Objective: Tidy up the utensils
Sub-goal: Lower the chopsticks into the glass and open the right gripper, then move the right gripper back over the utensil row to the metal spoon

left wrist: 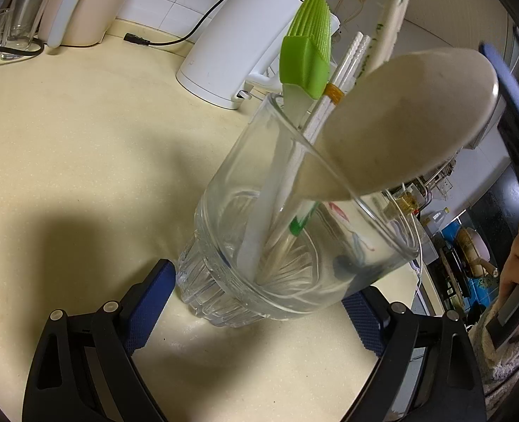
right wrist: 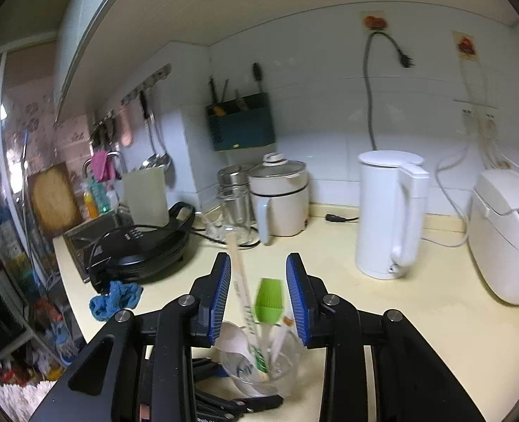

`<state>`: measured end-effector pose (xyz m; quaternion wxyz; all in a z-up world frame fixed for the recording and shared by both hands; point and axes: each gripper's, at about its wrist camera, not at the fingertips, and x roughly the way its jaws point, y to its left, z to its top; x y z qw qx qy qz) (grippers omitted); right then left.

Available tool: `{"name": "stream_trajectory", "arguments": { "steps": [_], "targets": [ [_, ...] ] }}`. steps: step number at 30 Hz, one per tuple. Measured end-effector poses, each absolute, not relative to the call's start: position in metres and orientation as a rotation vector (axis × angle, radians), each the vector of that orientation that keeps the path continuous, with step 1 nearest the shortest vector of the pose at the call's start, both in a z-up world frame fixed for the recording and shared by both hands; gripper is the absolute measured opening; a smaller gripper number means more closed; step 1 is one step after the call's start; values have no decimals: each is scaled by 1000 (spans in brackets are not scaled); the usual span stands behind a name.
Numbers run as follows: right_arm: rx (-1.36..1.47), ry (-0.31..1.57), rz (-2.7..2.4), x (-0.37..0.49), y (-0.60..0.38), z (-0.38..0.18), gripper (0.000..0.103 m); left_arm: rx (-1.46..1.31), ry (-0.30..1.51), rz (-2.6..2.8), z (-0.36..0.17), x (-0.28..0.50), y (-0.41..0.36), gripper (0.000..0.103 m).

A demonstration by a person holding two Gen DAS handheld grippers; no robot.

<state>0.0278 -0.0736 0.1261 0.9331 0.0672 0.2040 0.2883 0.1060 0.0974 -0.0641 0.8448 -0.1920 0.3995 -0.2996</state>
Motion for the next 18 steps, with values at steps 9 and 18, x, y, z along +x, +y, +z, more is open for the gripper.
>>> {"name": "stream_trajectory", "arguments": {
  "steps": [9,18],
  "targets": [
    [233,501,483,20,-131,94,33,-405,843,-632,-64,106,97,94],
    [379,638,403,-16,-178,25,33,-405,843,-633,-64,106,98,94]
  ]
}}
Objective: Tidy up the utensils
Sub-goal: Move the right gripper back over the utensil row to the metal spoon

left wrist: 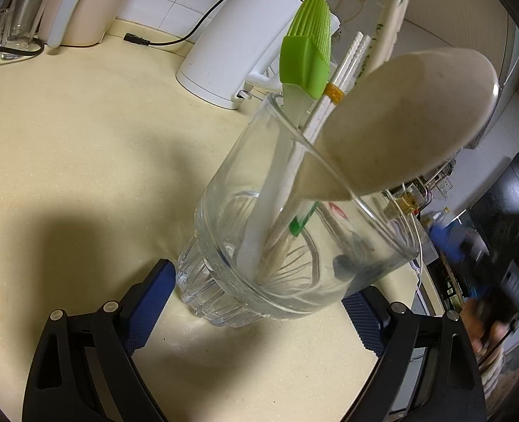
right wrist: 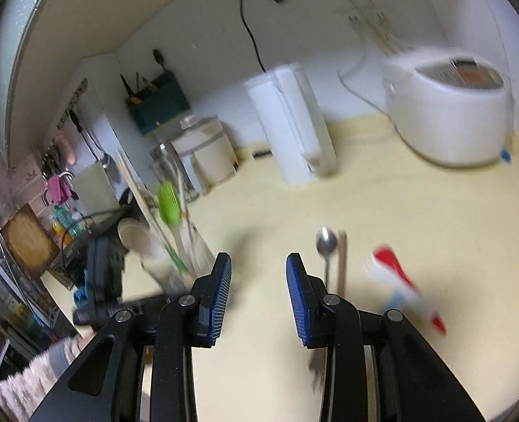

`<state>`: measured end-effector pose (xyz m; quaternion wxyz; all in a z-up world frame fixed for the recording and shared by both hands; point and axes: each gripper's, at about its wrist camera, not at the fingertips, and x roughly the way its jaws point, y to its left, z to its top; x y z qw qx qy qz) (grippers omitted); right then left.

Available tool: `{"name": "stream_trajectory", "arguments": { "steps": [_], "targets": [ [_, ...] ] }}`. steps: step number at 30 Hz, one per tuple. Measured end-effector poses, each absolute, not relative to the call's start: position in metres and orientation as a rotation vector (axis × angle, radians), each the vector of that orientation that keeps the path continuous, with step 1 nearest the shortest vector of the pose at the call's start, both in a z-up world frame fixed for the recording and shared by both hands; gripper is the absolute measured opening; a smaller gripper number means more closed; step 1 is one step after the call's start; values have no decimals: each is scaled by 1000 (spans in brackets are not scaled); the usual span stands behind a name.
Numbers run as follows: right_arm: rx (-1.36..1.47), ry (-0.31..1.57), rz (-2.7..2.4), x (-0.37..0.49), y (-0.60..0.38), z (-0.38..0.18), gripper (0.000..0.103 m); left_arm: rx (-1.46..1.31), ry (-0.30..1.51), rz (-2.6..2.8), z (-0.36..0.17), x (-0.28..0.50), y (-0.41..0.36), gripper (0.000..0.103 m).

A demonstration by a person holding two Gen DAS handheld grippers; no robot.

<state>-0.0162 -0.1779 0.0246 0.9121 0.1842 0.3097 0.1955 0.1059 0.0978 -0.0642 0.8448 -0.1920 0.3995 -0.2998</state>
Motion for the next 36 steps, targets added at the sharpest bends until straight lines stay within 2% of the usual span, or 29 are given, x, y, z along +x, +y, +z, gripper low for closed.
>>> {"name": "stream_trajectory", "arguments": {
  "steps": [10,20,30,33,36],
  "targets": [
    [388,769,315,-31,-193,-32,33,-405,843,-633,-64,106,98,94],
    [327,782,231,-32,-217,-34,30,-405,843,-633,-64,106,98,94],
    [149,802,337,18,-155,-26,30,-405,843,-633,-64,106,98,94],
    [106,841,346,40,-141,-34,20,-405,843,-633,-64,106,98,94],
    [72,889,341,57,-132,-44,16,-405,843,-633,-64,106,98,94]
  ]
}}
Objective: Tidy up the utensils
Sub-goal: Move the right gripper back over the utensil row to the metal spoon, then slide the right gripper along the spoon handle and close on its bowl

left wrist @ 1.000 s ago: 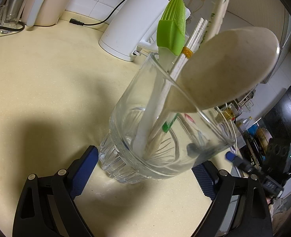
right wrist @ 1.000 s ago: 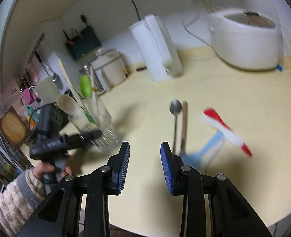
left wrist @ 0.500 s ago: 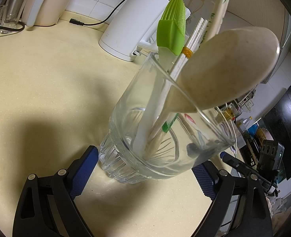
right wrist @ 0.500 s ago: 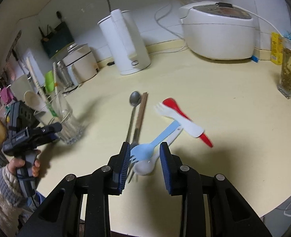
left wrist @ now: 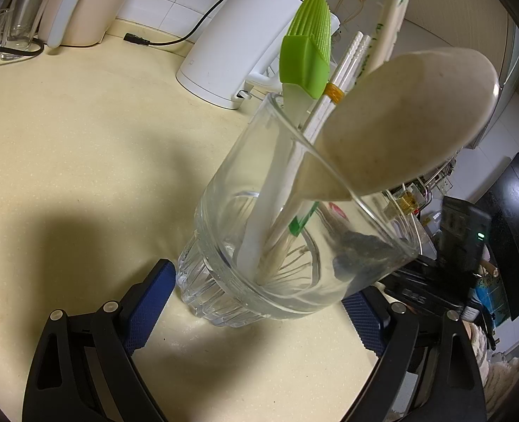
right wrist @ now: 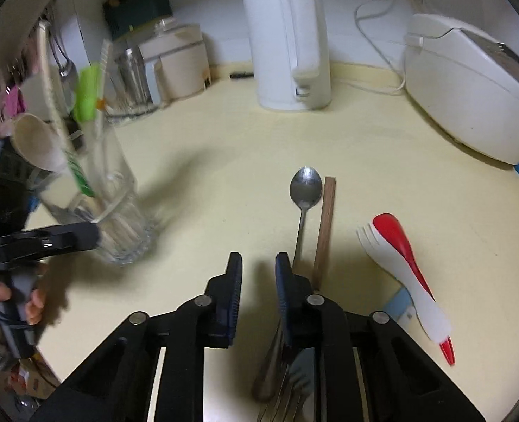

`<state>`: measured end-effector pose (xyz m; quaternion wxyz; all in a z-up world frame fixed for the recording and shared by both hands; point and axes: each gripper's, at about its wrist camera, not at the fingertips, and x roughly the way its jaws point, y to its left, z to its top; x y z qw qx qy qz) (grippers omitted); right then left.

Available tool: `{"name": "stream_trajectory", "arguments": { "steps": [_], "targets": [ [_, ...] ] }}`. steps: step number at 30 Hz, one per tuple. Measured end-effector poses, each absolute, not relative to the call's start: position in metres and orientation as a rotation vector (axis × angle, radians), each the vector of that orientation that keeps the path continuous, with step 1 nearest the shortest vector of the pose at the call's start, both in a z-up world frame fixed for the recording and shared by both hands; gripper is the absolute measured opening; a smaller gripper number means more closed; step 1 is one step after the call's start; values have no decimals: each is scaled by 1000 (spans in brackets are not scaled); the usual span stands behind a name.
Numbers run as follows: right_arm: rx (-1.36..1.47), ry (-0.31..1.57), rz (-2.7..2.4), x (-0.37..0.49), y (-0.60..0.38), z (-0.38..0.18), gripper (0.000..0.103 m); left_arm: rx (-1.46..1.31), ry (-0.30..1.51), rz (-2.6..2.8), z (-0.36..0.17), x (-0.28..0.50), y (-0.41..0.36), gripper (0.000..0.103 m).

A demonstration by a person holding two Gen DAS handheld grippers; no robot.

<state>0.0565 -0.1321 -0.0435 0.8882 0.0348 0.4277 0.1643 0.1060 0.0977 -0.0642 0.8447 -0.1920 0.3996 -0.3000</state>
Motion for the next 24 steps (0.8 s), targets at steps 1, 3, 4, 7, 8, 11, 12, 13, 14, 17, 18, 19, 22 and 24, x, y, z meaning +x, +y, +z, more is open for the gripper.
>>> {"name": "stream_trajectory", "arguments": {
  "steps": [1,3,4,7,8,11,12,13,14,17,18,19,22,24],
  "targets": [
    [57,906,324,61,-131,-46,16,-405,843,-633,-64,106,98,94],
    [33,923,296,67,-130,-49,16,-405,843,-633,-64,106,98,94],
    [26,926,281,69,-129,-50,16,-405,843,-633,-64,106,98,94],
    [19,928,269,71,-130,-53,16,-405,843,-633,-64,106,98,94],
    [15,939,263,74,-130,-56,16,-405,843,-633,-64,106,98,94],
    [-1,936,261,77,-129,-60,16,-405,843,-633,-64,106,98,94],
    [-5,938,262,78,-128,-59,16,-405,843,-633,-64,106,98,94],
    [-8,938,264,79,-128,-59,16,-405,843,-633,-64,106,98,94],
    [-14,936,269,78,-126,-59,16,-405,844,-633,-64,106,98,94],
    [-44,922,312,71,-115,-58,9,-405,844,-633,-64,106,98,94],
    [-55,917,328,67,-111,-57,9,-405,844,-633,-64,106,98,94],
    [-63,915,337,64,-107,-57,8,-405,844,-633,-64,106,98,94],
    [-73,904,362,54,-99,-56,8,-405,844,-634,-64,106,98,94],
    [-86,890,371,44,-96,-56,8,-405,844,-634,-64,106,98,94]
  ]
}}
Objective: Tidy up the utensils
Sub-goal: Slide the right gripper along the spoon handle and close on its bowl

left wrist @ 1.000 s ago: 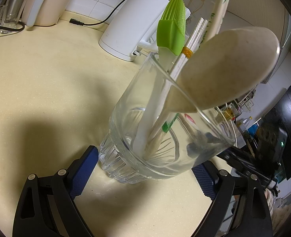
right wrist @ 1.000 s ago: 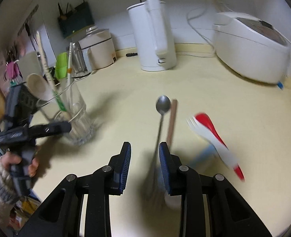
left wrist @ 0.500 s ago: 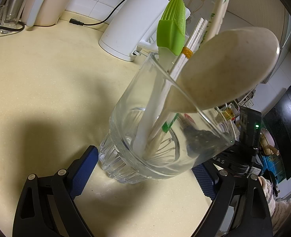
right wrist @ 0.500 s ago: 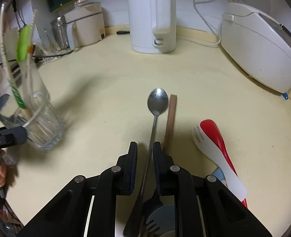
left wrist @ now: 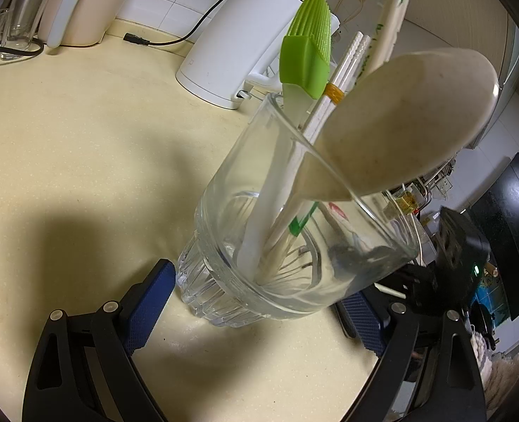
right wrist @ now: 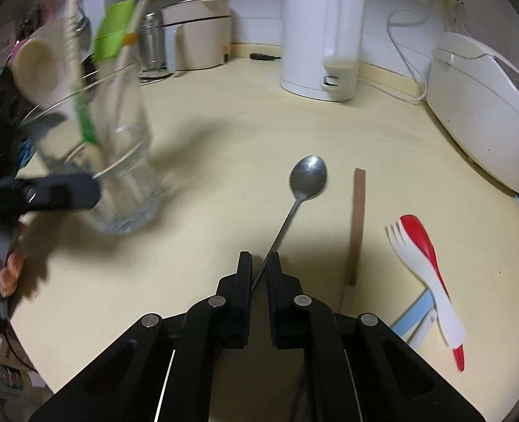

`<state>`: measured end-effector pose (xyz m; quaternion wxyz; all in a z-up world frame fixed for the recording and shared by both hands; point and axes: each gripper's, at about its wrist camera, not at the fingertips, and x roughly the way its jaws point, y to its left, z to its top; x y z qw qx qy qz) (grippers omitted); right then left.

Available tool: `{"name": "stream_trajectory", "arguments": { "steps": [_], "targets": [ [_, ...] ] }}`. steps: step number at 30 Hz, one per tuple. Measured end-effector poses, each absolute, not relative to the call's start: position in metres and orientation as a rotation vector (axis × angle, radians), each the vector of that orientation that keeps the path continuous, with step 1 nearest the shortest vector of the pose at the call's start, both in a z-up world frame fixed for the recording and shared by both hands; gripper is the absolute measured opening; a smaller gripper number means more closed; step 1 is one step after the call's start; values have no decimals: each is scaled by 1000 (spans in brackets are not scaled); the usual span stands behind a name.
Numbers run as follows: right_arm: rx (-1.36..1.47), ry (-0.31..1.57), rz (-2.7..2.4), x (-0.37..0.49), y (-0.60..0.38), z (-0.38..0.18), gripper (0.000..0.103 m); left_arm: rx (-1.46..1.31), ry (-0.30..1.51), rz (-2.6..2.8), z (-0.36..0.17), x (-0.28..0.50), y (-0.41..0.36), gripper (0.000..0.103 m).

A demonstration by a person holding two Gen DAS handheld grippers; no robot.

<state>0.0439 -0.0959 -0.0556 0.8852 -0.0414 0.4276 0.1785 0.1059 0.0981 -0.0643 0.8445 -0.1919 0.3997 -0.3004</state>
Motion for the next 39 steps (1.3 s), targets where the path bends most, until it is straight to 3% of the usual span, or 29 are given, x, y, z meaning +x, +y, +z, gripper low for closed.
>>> {"name": "stream_trajectory", "arguments": {
  "steps": [21,23,28,30,39],
  "targets": [
    [-120,904,473,-42,-115,-48,9,-405,844,-634,-64,106,98,94],
    [-95,904,453,-42,-117,-47,11,-405,844,-634,-64,106,98,94],
    [-76,918,381,-24,-115,-49,40,-405,844,-634,-64,106,98,94],
    [-71,928,356,-11,-114,-50,45,-405,844,-634,-64,106,98,94],
    [-75,950,358,41,-97,-51,47,-405,844,-634,-64,106,98,94]
  ]
}}
